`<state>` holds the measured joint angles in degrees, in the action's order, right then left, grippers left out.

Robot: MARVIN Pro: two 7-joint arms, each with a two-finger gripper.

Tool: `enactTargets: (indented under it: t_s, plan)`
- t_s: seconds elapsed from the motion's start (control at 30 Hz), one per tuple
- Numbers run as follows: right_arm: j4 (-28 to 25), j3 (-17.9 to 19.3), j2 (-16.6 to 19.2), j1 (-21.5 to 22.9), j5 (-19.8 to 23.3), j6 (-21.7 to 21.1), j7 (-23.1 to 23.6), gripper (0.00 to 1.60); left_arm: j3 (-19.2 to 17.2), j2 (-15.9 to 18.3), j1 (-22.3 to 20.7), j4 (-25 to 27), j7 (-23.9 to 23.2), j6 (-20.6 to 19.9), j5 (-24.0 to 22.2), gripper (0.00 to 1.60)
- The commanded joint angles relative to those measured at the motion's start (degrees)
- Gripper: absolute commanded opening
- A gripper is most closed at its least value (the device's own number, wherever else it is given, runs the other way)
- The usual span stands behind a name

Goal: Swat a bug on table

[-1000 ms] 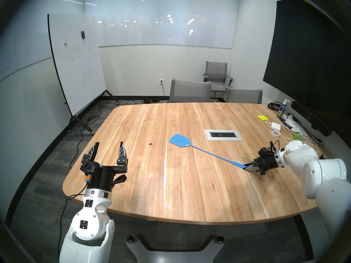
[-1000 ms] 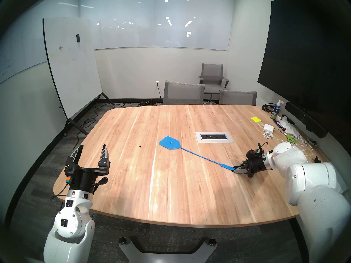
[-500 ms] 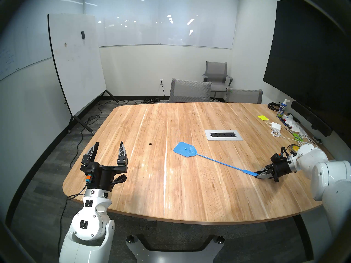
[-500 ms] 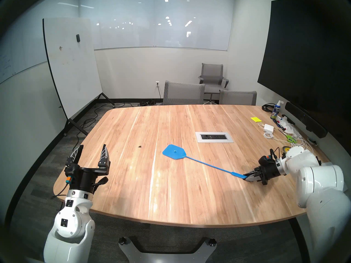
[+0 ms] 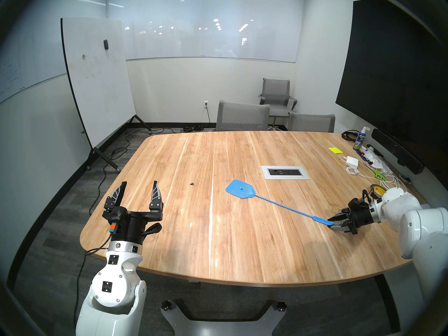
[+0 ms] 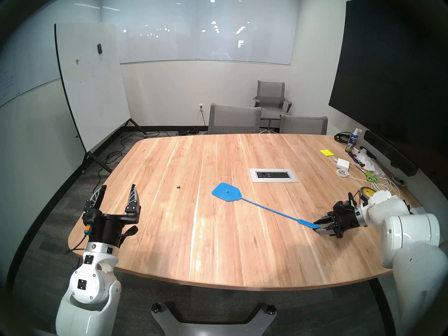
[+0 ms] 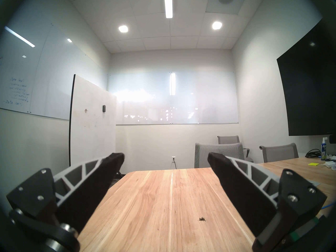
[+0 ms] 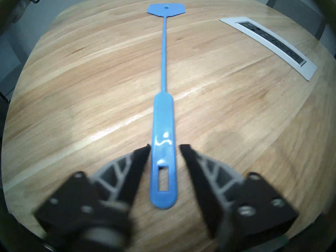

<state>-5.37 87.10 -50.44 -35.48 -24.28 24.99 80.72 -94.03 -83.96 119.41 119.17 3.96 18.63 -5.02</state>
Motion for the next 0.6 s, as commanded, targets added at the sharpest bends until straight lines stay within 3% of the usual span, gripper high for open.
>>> enactTargets:
  t_s: [0.0,0.57]
  plan:
    - [-0.36,-0.07,0.51,1.43,0.72,1.77,4.28,1.6,0.04,0.02,-0.12,1.27,-0.05,0.29,0.03,1.6]
    - [-0.36,-1.46,-5.92,3.85,1.01,3.81,2.24,1.6,0.04,0.02,-0.17,1.19,-0.05,0.3,0.03,1.6]
